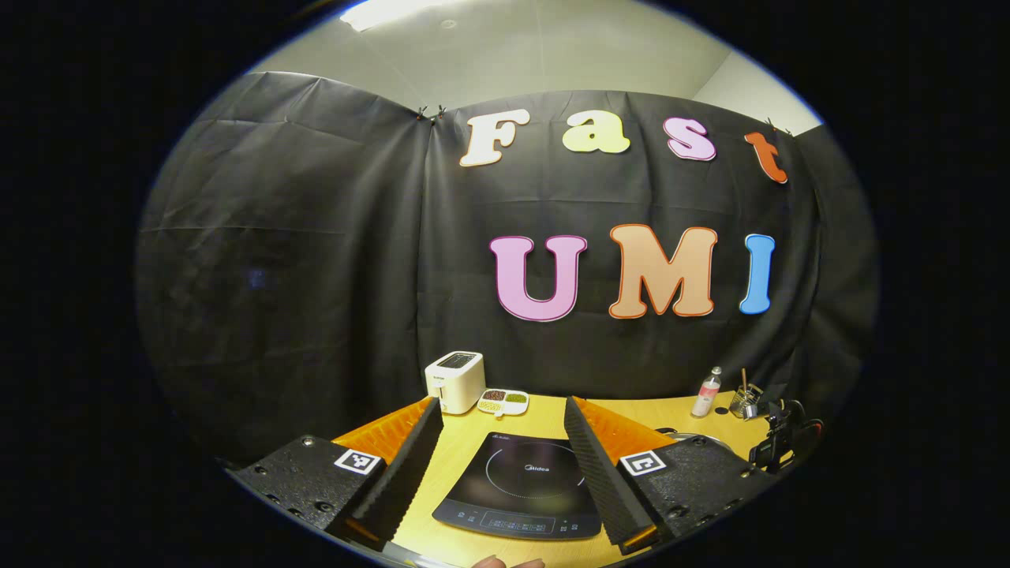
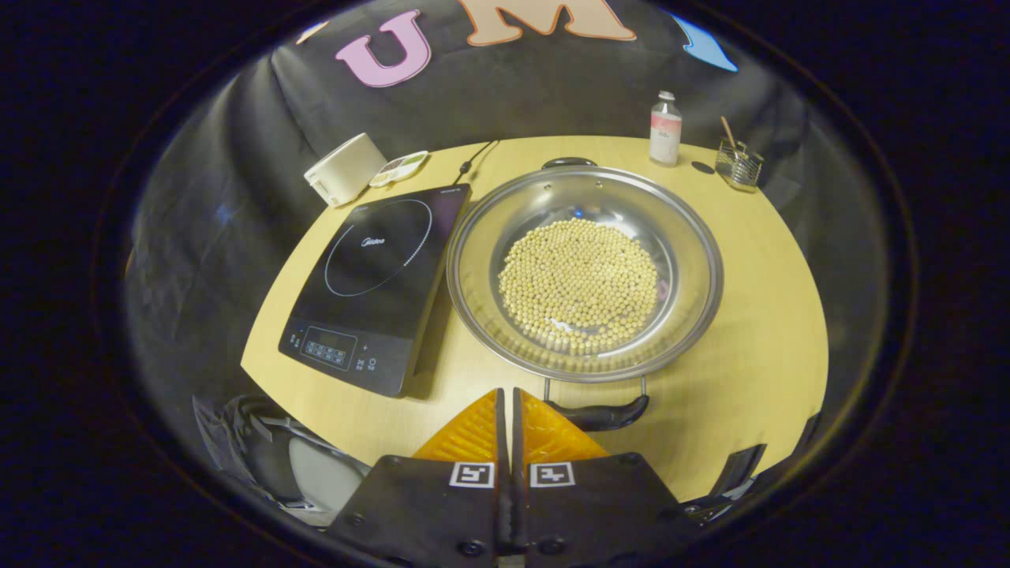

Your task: First push the handle of the pot to place it horizontally, then grasp the pot with both hands and set it on the induction cooktop.

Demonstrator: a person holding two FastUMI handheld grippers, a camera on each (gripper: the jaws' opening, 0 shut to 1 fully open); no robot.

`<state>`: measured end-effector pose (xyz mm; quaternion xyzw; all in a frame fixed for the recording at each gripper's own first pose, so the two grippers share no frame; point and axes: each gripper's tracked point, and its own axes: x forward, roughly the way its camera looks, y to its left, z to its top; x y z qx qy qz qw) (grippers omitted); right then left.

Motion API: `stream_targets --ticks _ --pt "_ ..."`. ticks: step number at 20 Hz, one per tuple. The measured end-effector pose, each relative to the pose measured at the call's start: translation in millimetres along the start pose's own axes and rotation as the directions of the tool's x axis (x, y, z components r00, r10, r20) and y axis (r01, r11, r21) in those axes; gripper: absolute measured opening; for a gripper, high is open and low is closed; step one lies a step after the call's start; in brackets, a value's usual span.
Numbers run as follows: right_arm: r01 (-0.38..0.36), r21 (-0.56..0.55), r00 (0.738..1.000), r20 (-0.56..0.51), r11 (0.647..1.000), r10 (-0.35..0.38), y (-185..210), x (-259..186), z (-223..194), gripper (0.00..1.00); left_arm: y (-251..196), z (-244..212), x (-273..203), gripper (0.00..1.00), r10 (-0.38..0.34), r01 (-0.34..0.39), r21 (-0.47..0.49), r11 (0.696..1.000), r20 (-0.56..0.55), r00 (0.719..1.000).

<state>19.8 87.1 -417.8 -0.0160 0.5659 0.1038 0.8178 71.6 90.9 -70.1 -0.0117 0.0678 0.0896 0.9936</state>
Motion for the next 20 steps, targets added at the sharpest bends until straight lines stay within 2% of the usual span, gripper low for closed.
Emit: stream_targets --ticks 4,5,6,7,8,12,15,16,20 --pt "0.008 0.008 0.997 -0.077 1.000 -0.008 -6.3 21.4 -5.2 0.03 5.1 -1.8 1.0 0.89 0.030 -0.030 0.006 1.000 -0.011 0.999" --pt "0.001 0.016 0.996 -0.090 1.000 0.000 -5.1 22.5 -5.9 0.00 6.2 -0.6 2.0 0.89 0.035 -0.035 0.010 0.999 -0.011 0.999" --pt "0.005 0.015 0.994 -0.106 1.000 -0.004 -8.3 24.9 -7.2 0.02 6.5 0.2 1.6 0.90 0.040 -0.040 0.012 0.999 -0.008 0.999" --pt "0.014 0.009 0.993 -0.114 1.000 -0.013 -14.2 28.5 -6.6 0.00 5.5 1.6 2.1 0.90 0.043 -0.043 0.014 0.999 -0.007 0.999" --pt "0.019 0.010 0.993 -0.117 1.000 -0.017 -19.0 29.4 -5.6 0.03 5.6 1.9 2.7 0.90 0.047 -0.047 0.016 0.999 -0.006 0.999" --pt "0.039 0.028 0.992 -0.120 0.999 -0.035 -37.6 27.8 -6.2 0.00 2.5 -0.3 6.6 0.90 0.056 -0.055 0.009 0.998 -0.013 0.998" --pt "0.059 0.041 0.991 -0.121 0.997 -0.054 -58.3 27.4 -2.9 0.02 -2.7 0.5 11.4 0.90 0.054 -0.054 0.007 0.999 -0.014 0.998" --pt "0.068 0.047 0.991 -0.121 0.997 -0.062 -66.7 26.7 -3.4 0.02 -5.0 1.1 12.8 0.95 0.054 -0.054 0.007 0.999 -0.012 0.998" --pt "0.095 0.089 0.990 -0.114 0.992 -0.084 -98.7 22.8 0.6 0.02 -15.8 2.3 17.2 0.95 0.050 -0.050 0.010 0.999 -0.010 0.999"
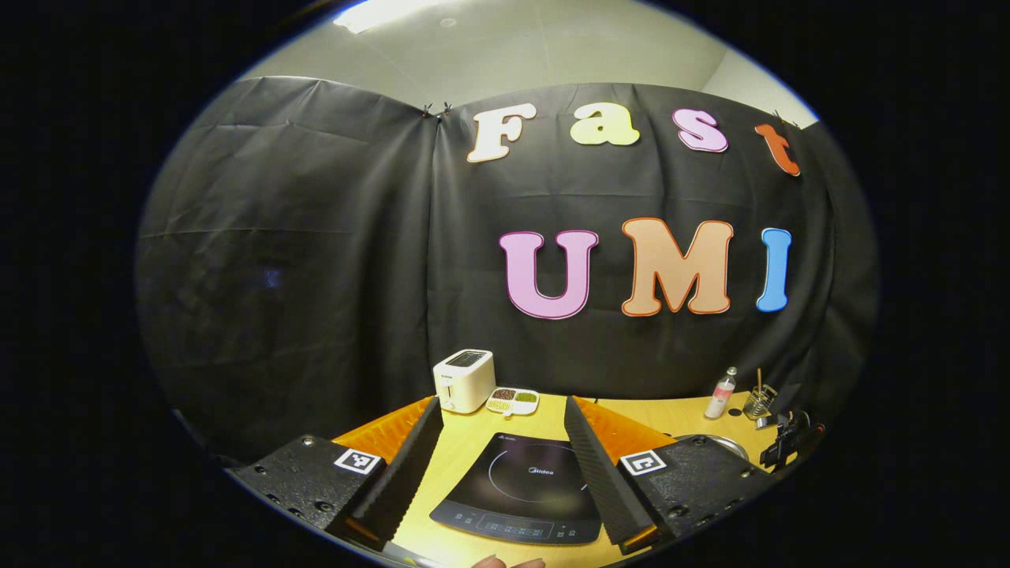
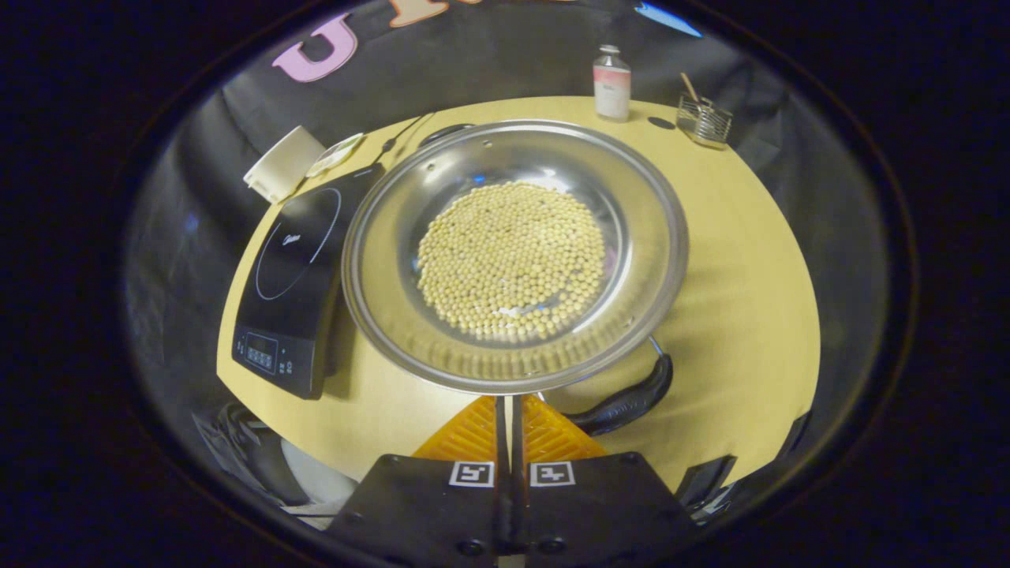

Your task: First push the handle of the pot to place it horizontally, then grasp the pot with both hands and set it on the induction cooktop.

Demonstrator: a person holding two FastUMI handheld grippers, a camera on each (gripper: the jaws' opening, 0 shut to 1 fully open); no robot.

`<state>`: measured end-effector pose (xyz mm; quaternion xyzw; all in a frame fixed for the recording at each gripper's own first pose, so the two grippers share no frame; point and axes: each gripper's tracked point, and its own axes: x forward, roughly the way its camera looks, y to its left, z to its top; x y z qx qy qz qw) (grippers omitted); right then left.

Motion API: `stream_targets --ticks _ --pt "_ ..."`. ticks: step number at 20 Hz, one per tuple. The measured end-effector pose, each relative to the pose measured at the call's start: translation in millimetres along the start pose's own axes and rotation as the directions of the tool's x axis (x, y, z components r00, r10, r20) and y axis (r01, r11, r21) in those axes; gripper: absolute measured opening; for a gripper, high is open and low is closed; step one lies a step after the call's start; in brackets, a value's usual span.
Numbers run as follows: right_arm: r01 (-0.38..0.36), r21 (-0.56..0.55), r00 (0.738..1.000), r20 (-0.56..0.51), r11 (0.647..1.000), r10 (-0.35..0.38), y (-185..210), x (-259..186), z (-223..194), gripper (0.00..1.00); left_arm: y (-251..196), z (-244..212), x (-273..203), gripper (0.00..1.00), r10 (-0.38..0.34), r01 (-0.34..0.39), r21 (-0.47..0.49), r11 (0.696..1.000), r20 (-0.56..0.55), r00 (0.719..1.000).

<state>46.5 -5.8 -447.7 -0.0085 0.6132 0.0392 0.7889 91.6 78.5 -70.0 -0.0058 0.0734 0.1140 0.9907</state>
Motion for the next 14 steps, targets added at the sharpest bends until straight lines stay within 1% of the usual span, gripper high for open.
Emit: stream_targets --ticks 3,10,12,14 --pt "0.023 0.020 1.000 0.004 1.000 -0.023 -24.8 0.9 3.9 0.02 -6.5 2.2 -0.2 0.95 0.004 -0.004 0.006 1.000 0.002 1.000" --pt "0.059 0.084 0.998 0.031 0.995 -0.062 -85.3 5.0 32.6 0.02 -20.8 8.2 -5.2 0.95 0.021 -0.021 0.033 0.999 0.006 1.000" --pt "0.053 0.108 0.998 0.034 0.993 -0.057 -97.4 7.7 39.0 0.02 -26.6 8.3 -7.1 0.95 0.024 -0.024 0.042 0.999 0.005 1.000" --pt "0.055 0.095 0.997 0.042 0.994 -0.059 -106.1 10.7 44.9 0.03 -32.3 8.8 -8.7 0.95 0.026 -0.026 0.050 0.998 -0.001 1.000"
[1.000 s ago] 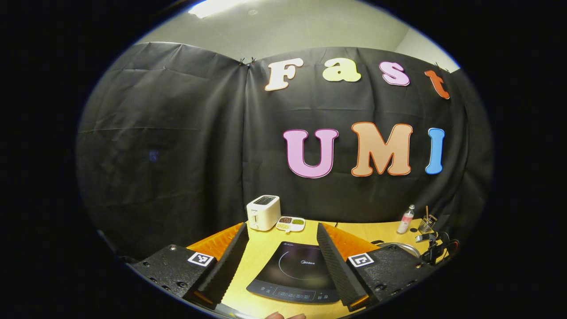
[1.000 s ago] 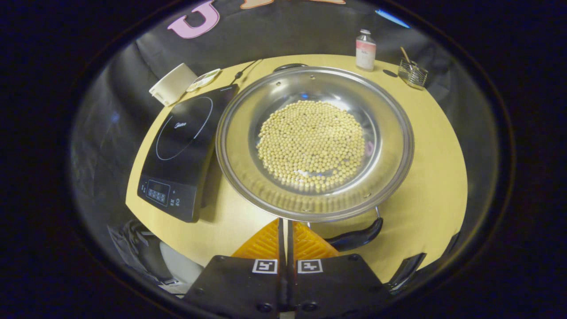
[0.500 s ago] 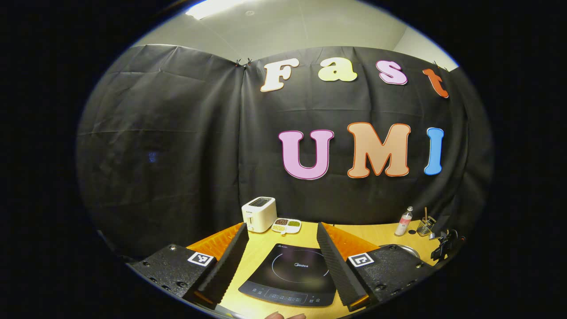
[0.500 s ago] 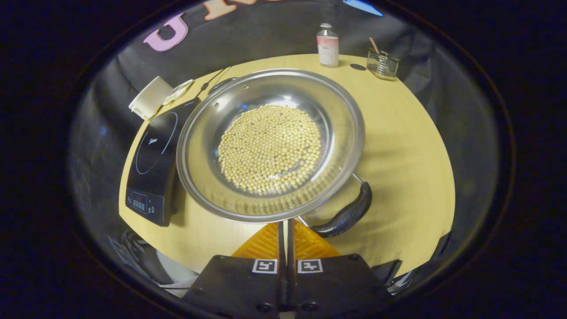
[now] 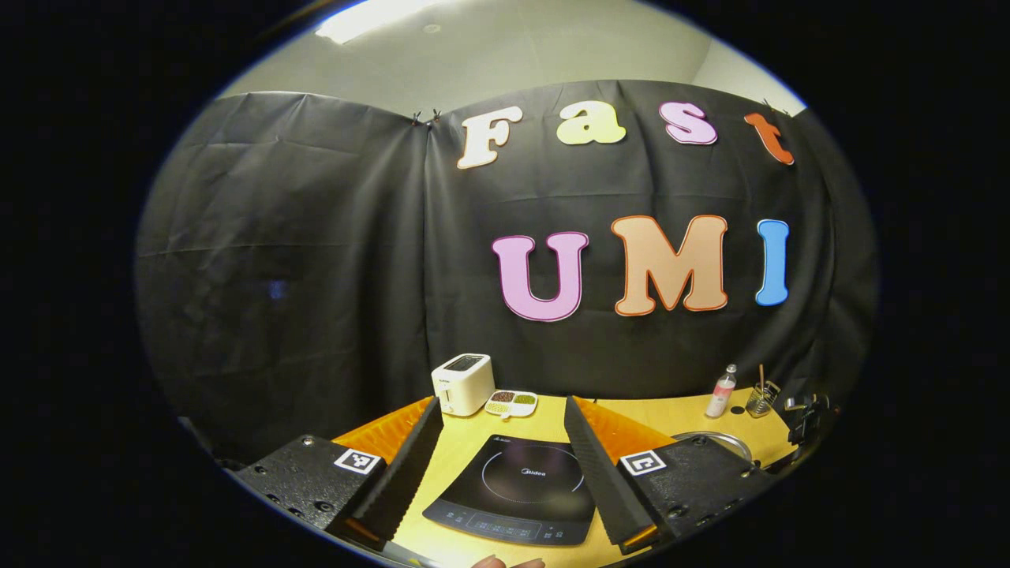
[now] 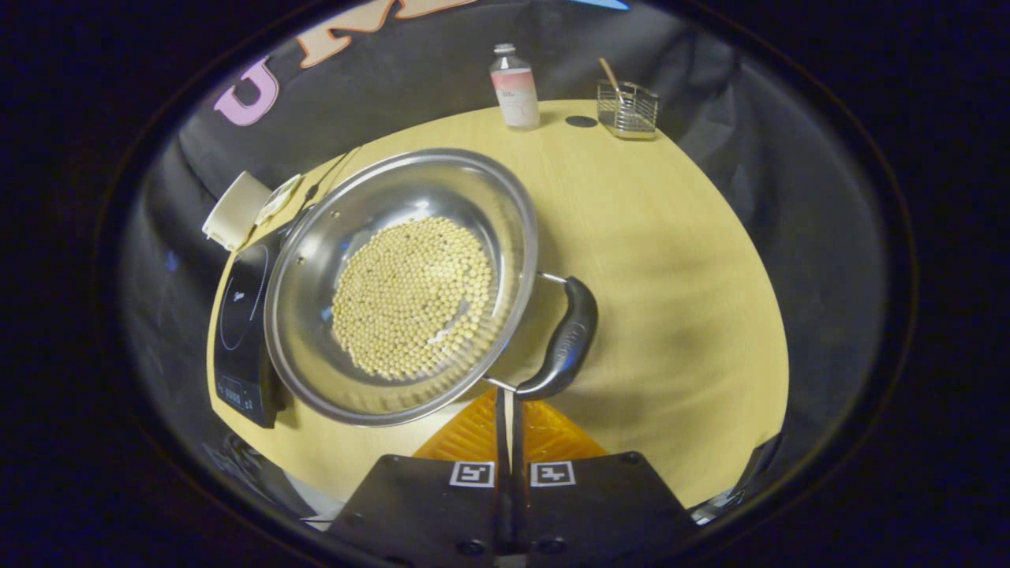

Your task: First push the handle of the pot to place it horizontally, then grasp the pot with both hands and set it on the induction cooktop.

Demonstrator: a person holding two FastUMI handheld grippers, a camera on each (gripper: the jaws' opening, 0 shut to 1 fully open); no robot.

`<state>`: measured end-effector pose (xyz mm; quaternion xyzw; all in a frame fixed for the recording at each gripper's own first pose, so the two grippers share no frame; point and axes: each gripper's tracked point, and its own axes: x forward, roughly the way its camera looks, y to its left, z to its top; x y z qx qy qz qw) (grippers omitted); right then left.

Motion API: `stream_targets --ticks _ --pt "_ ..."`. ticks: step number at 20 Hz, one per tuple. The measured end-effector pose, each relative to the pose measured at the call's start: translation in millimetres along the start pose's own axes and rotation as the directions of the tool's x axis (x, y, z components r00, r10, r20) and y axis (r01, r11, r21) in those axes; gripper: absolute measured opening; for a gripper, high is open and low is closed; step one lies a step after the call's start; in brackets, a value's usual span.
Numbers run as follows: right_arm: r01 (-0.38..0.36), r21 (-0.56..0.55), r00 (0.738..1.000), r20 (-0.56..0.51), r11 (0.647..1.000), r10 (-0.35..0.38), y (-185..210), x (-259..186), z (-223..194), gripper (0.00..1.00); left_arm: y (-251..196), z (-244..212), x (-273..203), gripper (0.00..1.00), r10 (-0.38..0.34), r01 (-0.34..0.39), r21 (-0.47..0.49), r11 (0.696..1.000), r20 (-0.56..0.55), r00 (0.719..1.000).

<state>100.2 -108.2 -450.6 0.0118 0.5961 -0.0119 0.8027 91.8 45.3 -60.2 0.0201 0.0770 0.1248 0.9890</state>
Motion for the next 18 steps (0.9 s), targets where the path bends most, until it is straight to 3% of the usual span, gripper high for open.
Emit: stream_targets --ticks 1,2,8,9,14,15,18 --pt "0.001 -0.006 1.000 0.004 1.000 -0.001 -2.5 1.2 4.4 0.02 -3.2 0.4 -0.5 0.90 0.002 -0.002 0.003 1.000 -0.003 1.000" --pt "0.002 -0.010 1.000 0.007 1.000 -0.002 -4.7 3.1 9.7 0.03 -5.7 0.4 -1.6 0.95 0.004 -0.004 0.003 1.000 -0.005 1.000" --pt "0.002 -0.006 0.999 0.034 1.000 -0.002 -12.7 16.4 39.8 0.00 -20.0 2.2 -7.4 0.94 0.007 -0.006 0.021 1.000 -0.012 1.000" --pt "0.014 -0.007 0.999 0.038 1.000 -0.013 -15.8 18.8 43.7 0.00 -20.7 3.6 -7.7 0.90 0.007 -0.006 0.023 1.000 -0.010 1.000" --pt "0.067 -0.034 0.995 0.074 0.997 -0.064 -30.3 29.1 67.4 0.02 -28.3 3.9 -4.3 0.90 -0.008 0.008 0.034 0.999 -0.016 1.000" --pt "0.077 -0.040 0.994 0.078 0.996 -0.074 -32.0 29.4 71.3 0.02 -30.1 3.3 -2.5 0.94 -0.015 0.016 0.037 0.999 -0.019 1.000" --pt "0.104 -0.051 0.991 0.090 0.993 -0.099 -37.2 34.1 84.6 0.03 -32.7 0.3 3.8 0.90 -0.036 0.037 0.036 0.999 -0.032 0.999"
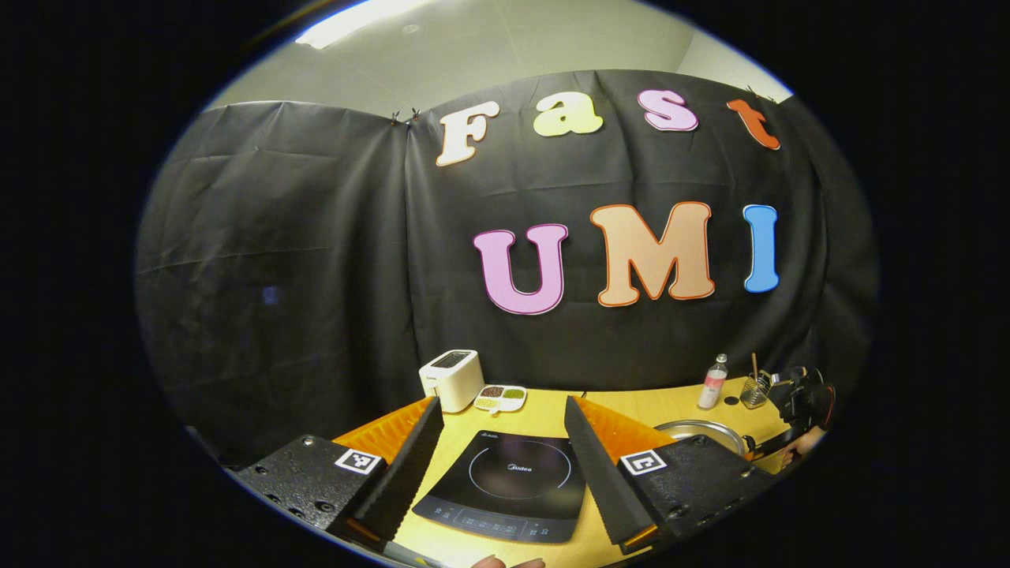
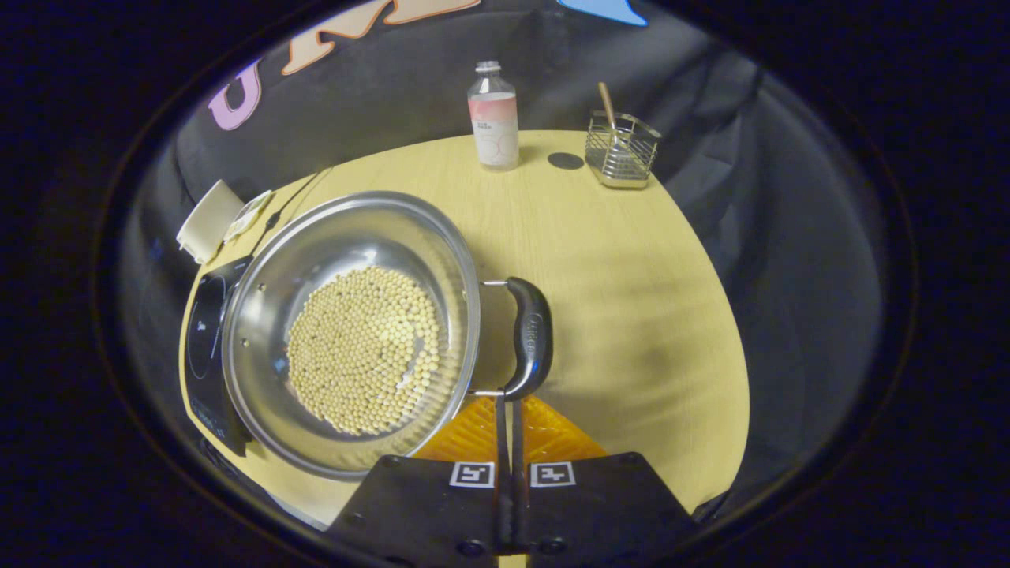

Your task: First push the handle of the pot to place it horizontally, then grasp the pot with both hands and set it on the induction cooktop.

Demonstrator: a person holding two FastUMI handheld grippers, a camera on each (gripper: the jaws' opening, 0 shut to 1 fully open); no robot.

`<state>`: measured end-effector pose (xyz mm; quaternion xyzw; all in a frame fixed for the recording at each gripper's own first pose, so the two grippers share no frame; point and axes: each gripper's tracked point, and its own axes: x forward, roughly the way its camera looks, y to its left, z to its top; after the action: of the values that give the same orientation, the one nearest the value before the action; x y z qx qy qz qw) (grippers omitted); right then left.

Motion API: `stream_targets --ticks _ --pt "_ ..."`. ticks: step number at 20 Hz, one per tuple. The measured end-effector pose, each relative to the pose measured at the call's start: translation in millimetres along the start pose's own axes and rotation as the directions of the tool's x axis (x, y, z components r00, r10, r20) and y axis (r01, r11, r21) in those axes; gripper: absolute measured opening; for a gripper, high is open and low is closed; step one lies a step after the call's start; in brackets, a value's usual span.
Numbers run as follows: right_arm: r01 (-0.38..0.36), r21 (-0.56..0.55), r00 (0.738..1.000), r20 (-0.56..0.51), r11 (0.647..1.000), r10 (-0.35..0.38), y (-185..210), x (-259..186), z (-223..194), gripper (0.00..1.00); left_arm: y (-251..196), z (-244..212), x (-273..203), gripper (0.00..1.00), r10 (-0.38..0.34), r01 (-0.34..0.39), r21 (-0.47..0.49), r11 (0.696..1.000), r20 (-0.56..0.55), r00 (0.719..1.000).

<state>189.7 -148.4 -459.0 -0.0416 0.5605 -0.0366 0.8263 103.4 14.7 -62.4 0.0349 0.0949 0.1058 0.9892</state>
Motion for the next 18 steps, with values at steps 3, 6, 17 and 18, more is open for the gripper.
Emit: stream_targets --ticks 3,6,17,18 --pt "0.033 -0.004 0.999 0.006 0.999 -0.033 -1.8 -0.7 2.0 0.00 -1.7 -2.4 6.4 0.90 -0.029 0.029 -0.009 1.000 -0.007 1.000" --pt "0.069 -0.023 0.997 0.031 0.997 -0.069 -3.1 -14.7 -0.6 0.00 -5.3 -8.2 19.2 0.94 -0.074 0.074 -0.015 0.997 -0.005 0.997" --pt "0.063 0.112 0.975 0.205 0.992 -0.085 12.2 -88.5 11.7 0.08 -54.4 -68.3 77.0 0.95 -0.303 0.276 -0.179 0.944 -0.145 0.942" --pt "0.065 0.126 0.973 0.210 0.990 -0.091 11.6 -94.4 10.7 0.02 -64.5 -78.2 78.4 0.95 -0.330 0.300 -0.183 0.936 -0.167 0.929"
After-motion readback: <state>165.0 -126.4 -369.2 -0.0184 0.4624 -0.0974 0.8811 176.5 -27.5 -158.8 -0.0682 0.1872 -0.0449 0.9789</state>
